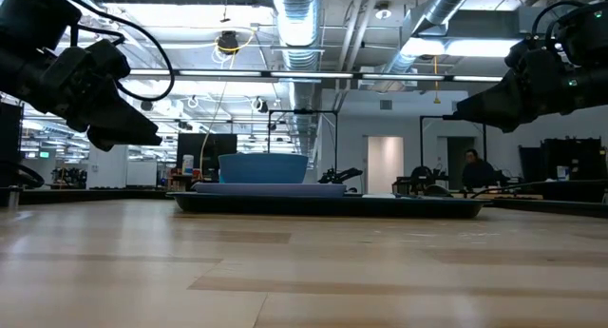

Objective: Set up tray
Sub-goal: Return to Home Position

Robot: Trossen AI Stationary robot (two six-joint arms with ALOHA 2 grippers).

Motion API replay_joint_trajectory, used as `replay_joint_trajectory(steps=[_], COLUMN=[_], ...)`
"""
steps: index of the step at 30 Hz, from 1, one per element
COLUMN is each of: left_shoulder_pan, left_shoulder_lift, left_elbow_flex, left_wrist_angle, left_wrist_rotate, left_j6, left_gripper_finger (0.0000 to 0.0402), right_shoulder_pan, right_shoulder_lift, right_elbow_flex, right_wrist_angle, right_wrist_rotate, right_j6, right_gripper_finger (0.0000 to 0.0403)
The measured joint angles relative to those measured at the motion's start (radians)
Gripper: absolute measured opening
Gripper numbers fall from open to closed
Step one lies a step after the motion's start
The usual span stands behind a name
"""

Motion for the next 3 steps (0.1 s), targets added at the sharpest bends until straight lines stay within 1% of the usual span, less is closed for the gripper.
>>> replay_joint_trajectory(steps=[3], left_shoulder_pan=[0.000], left_shoulder_lift=[0.000], left_elbow_flex=[0.000], left_wrist_angle=[0.000], left_wrist_rotate=[0.000], left_j6=[0.000], left_gripper_finger=[0.0179], right_shoulder_pan=[0.000], right_shoulder_lift=[0.000], right_elbow_flex=[0.000], right_wrist_angle=[0.000], right_wrist_rotate=[0.000], right_j6=[0.000], right_gripper_finger=[0.0179])
